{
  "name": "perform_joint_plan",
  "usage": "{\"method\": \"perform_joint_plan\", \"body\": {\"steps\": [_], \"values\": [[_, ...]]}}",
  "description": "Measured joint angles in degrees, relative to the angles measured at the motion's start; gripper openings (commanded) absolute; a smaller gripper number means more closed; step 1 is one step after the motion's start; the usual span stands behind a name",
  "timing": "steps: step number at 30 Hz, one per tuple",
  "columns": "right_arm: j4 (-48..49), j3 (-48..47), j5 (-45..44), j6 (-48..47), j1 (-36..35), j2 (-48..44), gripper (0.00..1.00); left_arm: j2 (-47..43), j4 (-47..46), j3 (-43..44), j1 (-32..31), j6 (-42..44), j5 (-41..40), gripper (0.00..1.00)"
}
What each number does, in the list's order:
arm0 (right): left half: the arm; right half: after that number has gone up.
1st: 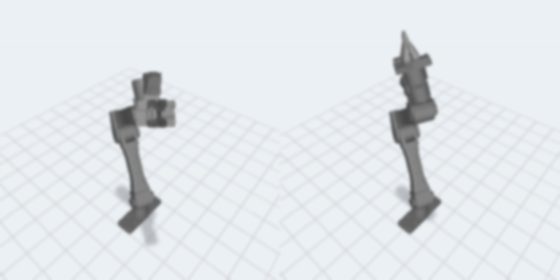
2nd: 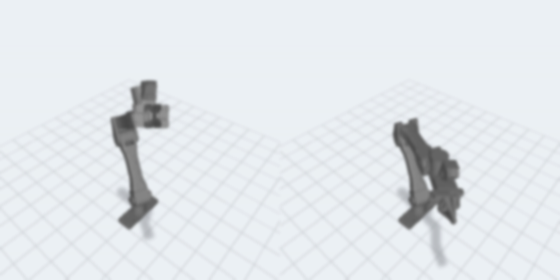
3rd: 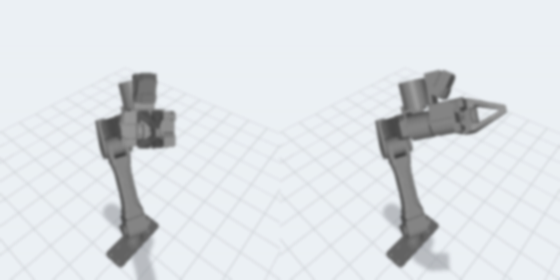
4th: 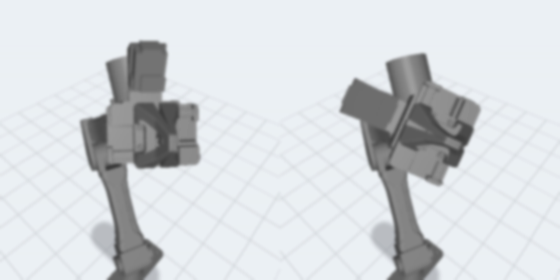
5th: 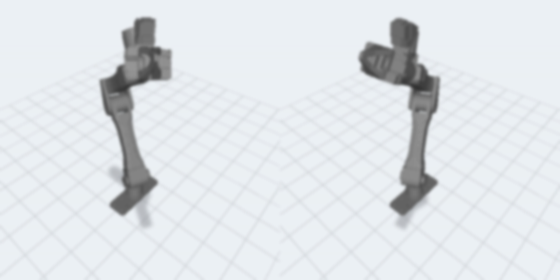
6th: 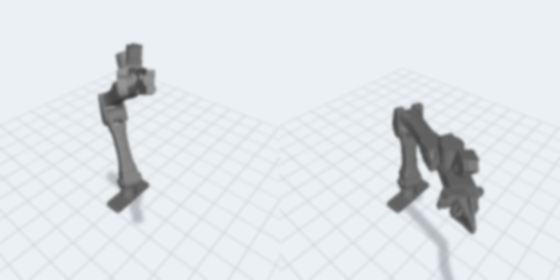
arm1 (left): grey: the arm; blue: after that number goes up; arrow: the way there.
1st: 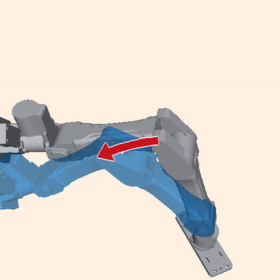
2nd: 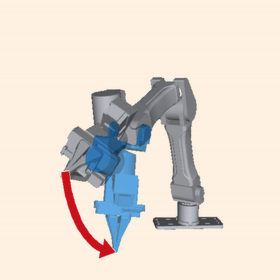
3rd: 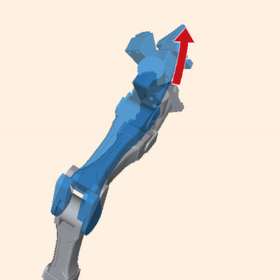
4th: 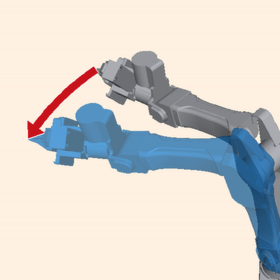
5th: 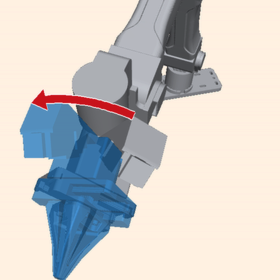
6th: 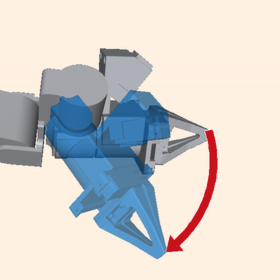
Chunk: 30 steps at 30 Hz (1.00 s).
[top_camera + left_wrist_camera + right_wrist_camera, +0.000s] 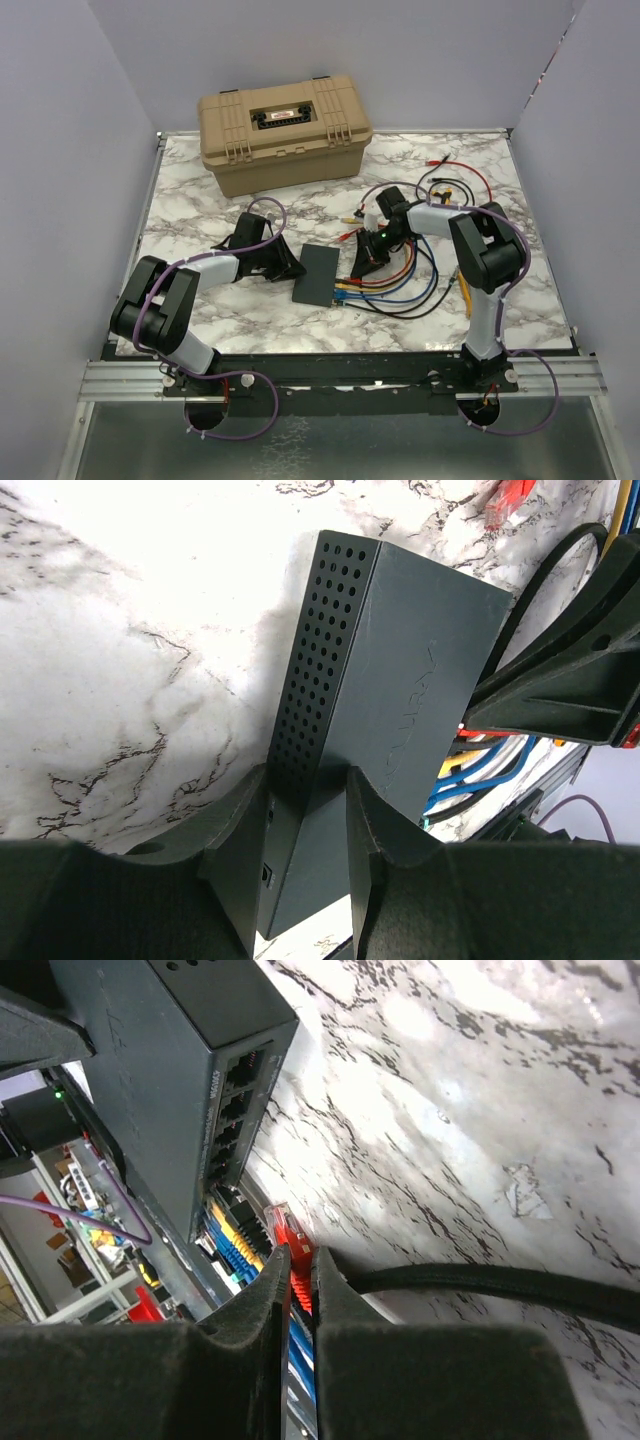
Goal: Pull the plug from the switch port
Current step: Pull the connector from the switch port, then pick up the connector from the center of the board.
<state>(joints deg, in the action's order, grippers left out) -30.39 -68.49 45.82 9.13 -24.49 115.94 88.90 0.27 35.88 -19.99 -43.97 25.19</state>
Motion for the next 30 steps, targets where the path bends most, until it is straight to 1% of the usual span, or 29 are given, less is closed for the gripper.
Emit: {"method": "perform_joint_plan", "body": {"steps": [4, 10, 15, 16, 19, 20, 25, 30], "values": [[-0.79, 0.02, -0.17, -0.17, 0.13, -0.46, 0.00, -0.09, 0.00, -0.02, 0.00, 0.00, 0.00, 0.00], [-2.43, -0.28, -2.82, -0.20, 0.24, -2.64, 0.00, -0.26, 0.02, -0.02, 0.00, 0.02, -0.02, 0.00], [-2.93, -3.63, -3.93, 0.07, 0.24, -5.18, 0.02, -0.31, 0.02, 0.00, 0.00, 0.04, 0.00, 0.00], [-2.84, -4.59, -4.17, 0.26, 0.24, -5.62, 0.06, -0.31, 0.02, 0.00, 0.00, 0.04, 0.00, 0.00], [-2.60, -7.10, -4.92, 0.66, 0.24, -6.91, 0.30, -0.28, 0.07, 0.07, 0.00, 0.07, 0.00, 0.00], [-2.58, -7.85, -5.46, 0.70, 0.24, -7.30, 0.35, -0.26, 0.09, 0.09, 0.00, 0.07, 0.00, 0.00], [-2.97, -8.85, -10.67, 0.68, 0.35, -8.09, 0.44, 0.11, 0.66, 0.55, 0.00, 0.35, 0.09, 0.00], [-4.48, -7.91, -20.26, 0.96, 0.46, -9.11, 0.52, 0.63, 1.31, 1.03, 0.00, 0.55, 0.13, 0.00]]}}
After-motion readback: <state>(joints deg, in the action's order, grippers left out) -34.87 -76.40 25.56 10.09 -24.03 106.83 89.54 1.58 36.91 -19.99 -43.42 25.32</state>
